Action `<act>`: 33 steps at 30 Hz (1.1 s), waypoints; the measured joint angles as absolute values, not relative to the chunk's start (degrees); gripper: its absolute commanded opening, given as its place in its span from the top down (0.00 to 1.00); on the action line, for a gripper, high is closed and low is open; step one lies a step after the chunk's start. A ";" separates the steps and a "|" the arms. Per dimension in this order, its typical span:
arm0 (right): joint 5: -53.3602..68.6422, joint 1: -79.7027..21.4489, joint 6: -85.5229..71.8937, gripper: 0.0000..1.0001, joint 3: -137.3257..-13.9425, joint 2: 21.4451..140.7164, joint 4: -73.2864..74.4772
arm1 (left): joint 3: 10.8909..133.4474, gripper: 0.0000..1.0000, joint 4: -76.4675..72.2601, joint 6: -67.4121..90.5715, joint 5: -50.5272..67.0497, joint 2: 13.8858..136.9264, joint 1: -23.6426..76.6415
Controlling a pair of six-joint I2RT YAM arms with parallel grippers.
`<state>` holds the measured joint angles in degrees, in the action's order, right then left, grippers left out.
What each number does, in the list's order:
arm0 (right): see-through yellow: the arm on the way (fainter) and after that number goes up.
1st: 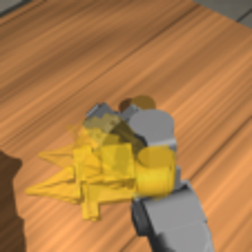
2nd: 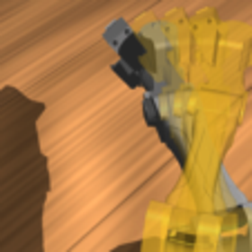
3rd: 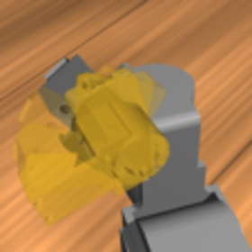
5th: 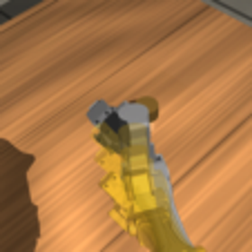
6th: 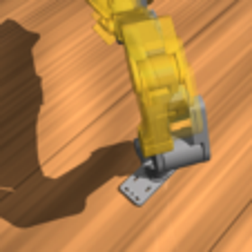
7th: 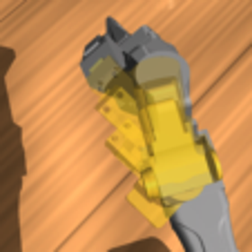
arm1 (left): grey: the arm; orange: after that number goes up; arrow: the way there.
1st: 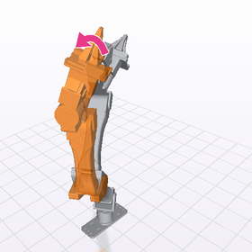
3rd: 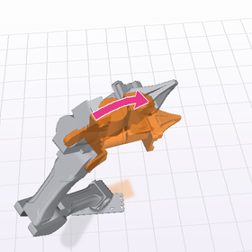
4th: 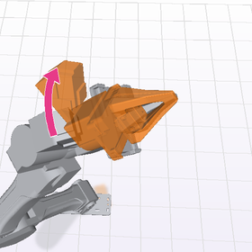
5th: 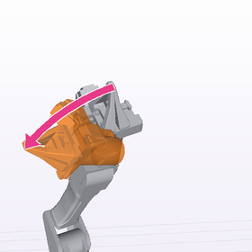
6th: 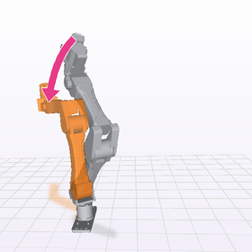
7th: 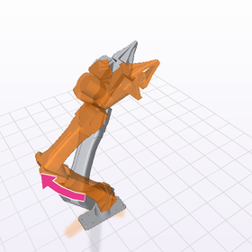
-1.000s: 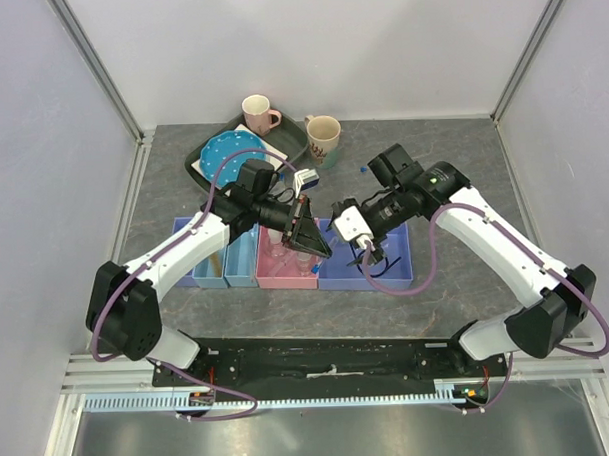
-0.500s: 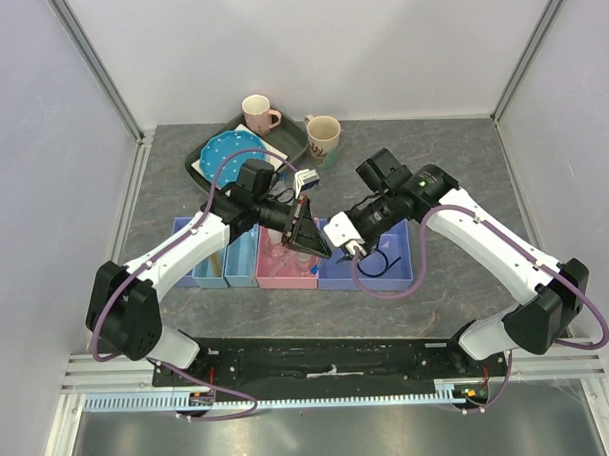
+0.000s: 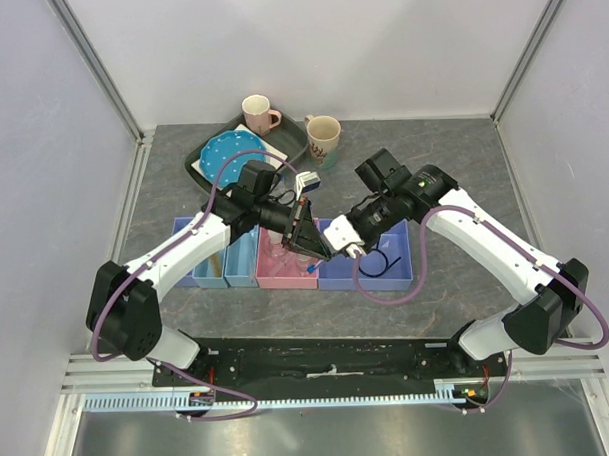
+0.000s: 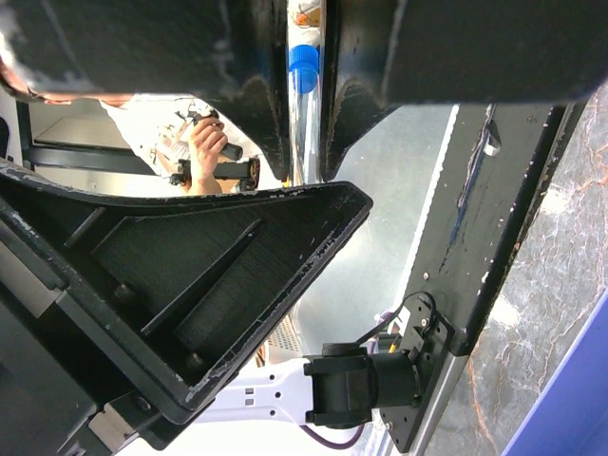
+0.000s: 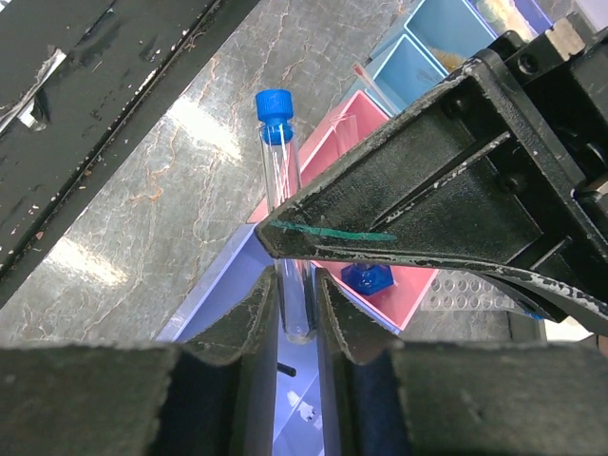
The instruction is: Organize the chemistry lab equipment
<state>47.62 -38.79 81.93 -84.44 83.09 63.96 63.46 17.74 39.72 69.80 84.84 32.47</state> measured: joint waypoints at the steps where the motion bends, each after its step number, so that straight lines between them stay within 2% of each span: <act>1: 47.57 -38.79 82.06 0.80 -84.42 83.09 64.12 | 63.46 0.82 17.76 39.70 69.80 84.84 32.47; 2: 47.57 -38.79 82.15 0.80 -84.42 83.09 64.12 | 63.46 0.78 17.80 39.66 69.80 84.84 32.47; 3: 47.57 -38.79 82.24 0.80 -84.42 83.09 64.16 | 63.46 0.68 17.93 39.53 69.78 84.84 32.47; 6: 47.51 -38.79 82.28 0.81 -84.40 83.09 64.58 | 63.48 0.48 18.59 38.61 69.56 84.82 32.36; 8: 47.55 -38.79 82.26 0.82 -84.25 83.07 64.71 | 63.64 0.43 19.73 37.95 69.17 84.73 32.21; 16: 48.31 -38.76 79.79 0.84 -82.00 81.87 64.86 | 64.73 0.34 24.03 33.89 62.61 79.02 30.20; 21: 52.80 -36.71 74.61 0.85 -78.91 79.81 63.33 | 58.48 0.09 16.49 31.27 50.92 64.36 29.32; 23: 55.29 -35.05 71.90 0.85 -77.60 79.31 62.15 | 48.58 0.07 5.56 32.80 44.01 52.66 29.34; 27: 59.40 -32.73 65.52 0.85 -75.48 79.07 58.37 | 36.53 0.07 -8.80 36.93 36.86 41.82 29.36; 33: 63.57 -31.59 54.63 0.85 -73.95 79.09 50.70 | 30.20 0.08 -23.09 42.70 31.46 44.21 29.82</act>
